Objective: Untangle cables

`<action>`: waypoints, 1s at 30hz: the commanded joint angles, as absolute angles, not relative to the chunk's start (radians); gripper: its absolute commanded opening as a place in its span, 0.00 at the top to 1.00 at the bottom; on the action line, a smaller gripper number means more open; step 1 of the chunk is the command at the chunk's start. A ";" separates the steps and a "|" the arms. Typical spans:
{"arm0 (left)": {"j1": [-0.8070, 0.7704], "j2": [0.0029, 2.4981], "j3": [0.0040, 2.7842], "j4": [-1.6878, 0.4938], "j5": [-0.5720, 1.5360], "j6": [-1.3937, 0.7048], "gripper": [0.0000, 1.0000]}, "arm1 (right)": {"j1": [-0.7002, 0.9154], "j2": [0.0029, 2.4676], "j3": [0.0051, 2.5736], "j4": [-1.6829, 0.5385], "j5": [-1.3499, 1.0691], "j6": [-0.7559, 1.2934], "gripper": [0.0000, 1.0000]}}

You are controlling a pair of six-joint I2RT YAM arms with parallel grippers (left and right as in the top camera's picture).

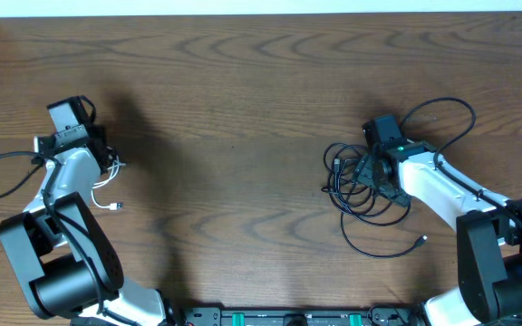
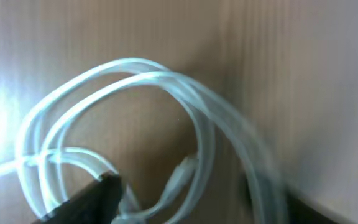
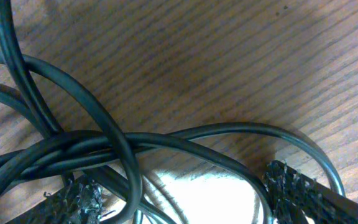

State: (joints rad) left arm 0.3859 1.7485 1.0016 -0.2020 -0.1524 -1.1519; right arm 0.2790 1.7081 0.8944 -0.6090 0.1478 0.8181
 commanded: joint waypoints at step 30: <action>0.244 1.253 1.012 -0.732 0.487 -0.918 0.04 | 0.276 1.218 0.968 -0.798 -0.083 0.581 0.04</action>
